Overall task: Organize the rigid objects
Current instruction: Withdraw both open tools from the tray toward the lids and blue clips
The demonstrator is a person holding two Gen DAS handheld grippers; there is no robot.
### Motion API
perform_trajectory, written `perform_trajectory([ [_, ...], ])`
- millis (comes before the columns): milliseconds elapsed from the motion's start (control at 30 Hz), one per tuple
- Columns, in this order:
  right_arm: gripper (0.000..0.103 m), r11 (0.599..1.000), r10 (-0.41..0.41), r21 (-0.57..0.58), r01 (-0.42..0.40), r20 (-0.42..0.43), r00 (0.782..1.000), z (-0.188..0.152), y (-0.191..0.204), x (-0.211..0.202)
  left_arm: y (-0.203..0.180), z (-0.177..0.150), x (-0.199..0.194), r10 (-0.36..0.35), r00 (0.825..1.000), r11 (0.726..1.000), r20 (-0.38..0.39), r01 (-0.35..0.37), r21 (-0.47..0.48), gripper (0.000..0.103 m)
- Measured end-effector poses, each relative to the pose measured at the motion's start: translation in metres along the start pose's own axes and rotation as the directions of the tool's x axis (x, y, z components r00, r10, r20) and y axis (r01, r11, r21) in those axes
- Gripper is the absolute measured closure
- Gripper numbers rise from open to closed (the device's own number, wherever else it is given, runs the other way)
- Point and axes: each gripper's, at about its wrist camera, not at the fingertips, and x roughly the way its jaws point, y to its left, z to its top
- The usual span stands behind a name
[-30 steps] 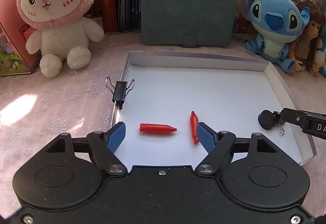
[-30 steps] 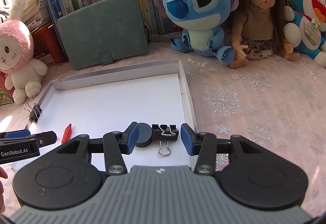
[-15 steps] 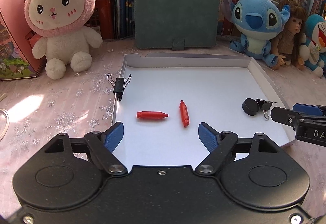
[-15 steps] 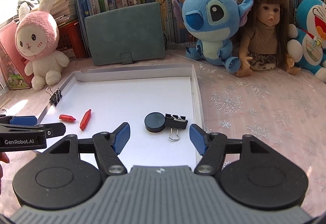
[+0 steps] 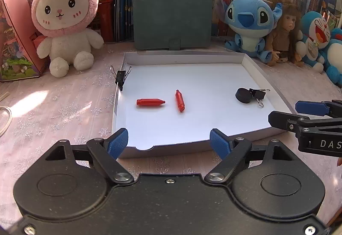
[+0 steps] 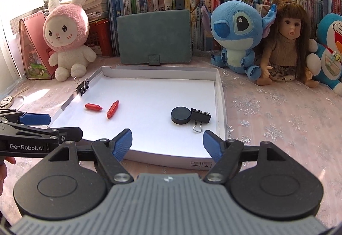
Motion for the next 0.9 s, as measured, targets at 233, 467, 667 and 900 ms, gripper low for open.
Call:
perform_trajectory([
  [233,0.018,0.999,0.012,-0.051,-0.011,0.016,1.0,-0.018,0.006,-0.013,-0.001,-0.021,-0.013,-0.007,1.0,1.0,0.017,0.007,0.024,0.019],
  [467,0.018,0.993,0.003,-0.114,0.0,0.026,1.0,-0.043,0.009,-0.018,-0.004,-0.039,-0.016,0.018,0.999,0.999,0.028,-0.019,0.038,0.019],
  [667,0.018,0.99,0.019,-0.139,-0.015,0.025,1.0,-0.063,0.009,-0.026,-0.005,-0.056,-0.022,0.028,0.998,1.0,0.048,-0.028,0.011,0.019],
  [900,0.018,0.985,0.048,-0.167,-0.043,0.026,0.999,-0.078,0.013,-0.037,-0.006,-0.077,-0.041,0.021,0.995,1.0,0.095,-0.02,-0.005,0.019],
])
